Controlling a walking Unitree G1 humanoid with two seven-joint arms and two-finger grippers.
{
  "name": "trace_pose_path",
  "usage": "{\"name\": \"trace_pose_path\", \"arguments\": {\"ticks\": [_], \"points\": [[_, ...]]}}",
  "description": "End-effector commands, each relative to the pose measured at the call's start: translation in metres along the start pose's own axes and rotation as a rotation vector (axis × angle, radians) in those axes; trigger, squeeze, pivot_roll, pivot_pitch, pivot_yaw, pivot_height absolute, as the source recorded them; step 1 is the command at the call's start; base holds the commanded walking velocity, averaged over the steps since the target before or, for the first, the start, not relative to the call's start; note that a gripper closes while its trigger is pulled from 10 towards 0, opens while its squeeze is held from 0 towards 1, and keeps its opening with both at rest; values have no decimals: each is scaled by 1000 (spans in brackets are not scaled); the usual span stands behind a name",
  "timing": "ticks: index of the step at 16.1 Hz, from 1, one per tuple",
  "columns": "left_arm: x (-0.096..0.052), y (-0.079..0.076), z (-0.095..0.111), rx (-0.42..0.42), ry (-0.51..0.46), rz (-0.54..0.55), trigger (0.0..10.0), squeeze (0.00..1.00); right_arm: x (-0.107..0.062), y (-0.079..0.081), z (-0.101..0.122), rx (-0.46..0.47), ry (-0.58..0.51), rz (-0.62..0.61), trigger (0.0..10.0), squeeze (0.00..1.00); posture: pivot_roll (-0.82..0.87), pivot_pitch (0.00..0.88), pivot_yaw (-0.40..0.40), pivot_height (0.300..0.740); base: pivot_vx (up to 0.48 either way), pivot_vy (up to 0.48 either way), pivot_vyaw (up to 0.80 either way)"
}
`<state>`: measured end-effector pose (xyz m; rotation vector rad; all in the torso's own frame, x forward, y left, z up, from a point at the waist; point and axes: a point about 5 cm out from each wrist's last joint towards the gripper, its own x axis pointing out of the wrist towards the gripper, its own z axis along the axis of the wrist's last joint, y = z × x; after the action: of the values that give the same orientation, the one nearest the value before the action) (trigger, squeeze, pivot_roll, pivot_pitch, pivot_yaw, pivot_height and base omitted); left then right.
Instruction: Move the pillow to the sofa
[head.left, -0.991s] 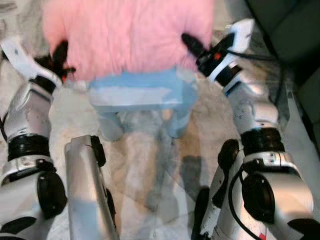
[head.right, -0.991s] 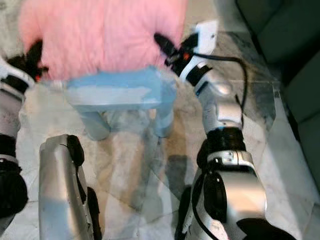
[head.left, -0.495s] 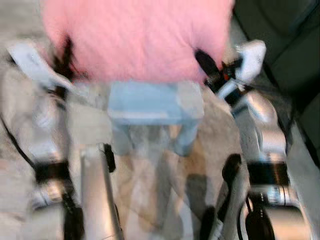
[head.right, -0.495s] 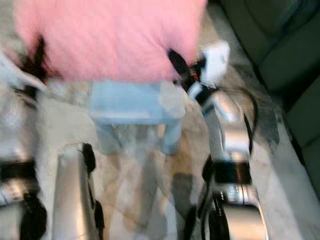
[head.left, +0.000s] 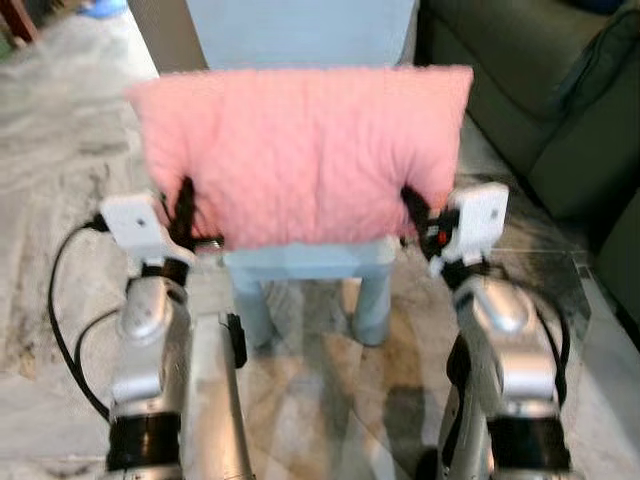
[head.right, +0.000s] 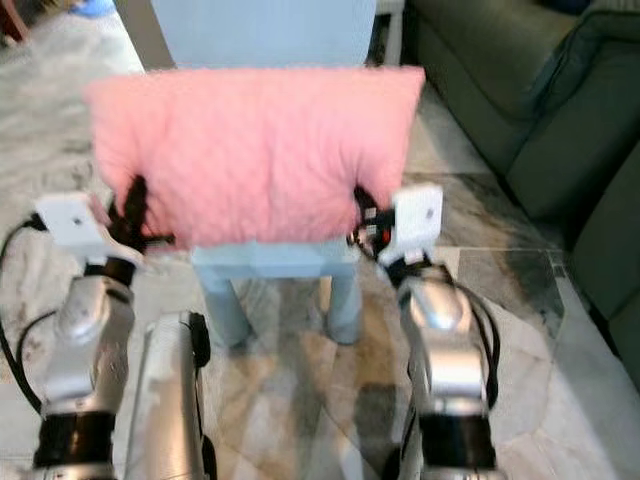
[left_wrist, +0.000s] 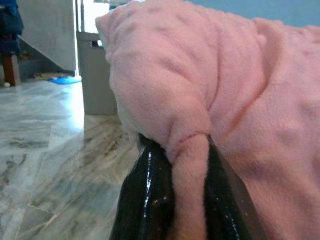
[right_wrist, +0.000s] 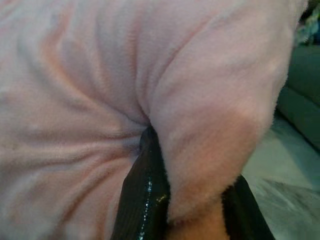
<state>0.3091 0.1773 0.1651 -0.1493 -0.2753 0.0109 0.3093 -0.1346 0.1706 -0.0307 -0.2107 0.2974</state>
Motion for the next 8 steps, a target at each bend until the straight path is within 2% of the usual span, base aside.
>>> {"name": "trace_pose_path", "arguments": {"ticks": [1,2,3,4,5,8], "points": [[0,-1,3,22,-7,-7,0,0,0,5,5,-22,-23,-6,0,0,28,0,63,325,0,0,0],[1,-2,2,21,8,-13,2980,0,-2,4,2,-29,-9,-34,0,0,28,0,63,325,0,0,0],[1,-2,-1,29,24,-10,10000,0,-4,2,0,-40,7,-61,8588,0,28,0,67,325,0,0,0],[3,0,-2,39,33,1,10000,0,-4,1,-2,-56,20,-86,10000,0,29,0,73,325,0,0,0],[5,2,-5,64,68,11,10000,0,-3,0,-2,-69,26,-115,10000,0,34,0,74,325,0,0,0],[11,0,-4,59,65,10,10000,0,4,-5,0,-90,30,-177,10000,0,48,0,61,325,0,0,0]]}}
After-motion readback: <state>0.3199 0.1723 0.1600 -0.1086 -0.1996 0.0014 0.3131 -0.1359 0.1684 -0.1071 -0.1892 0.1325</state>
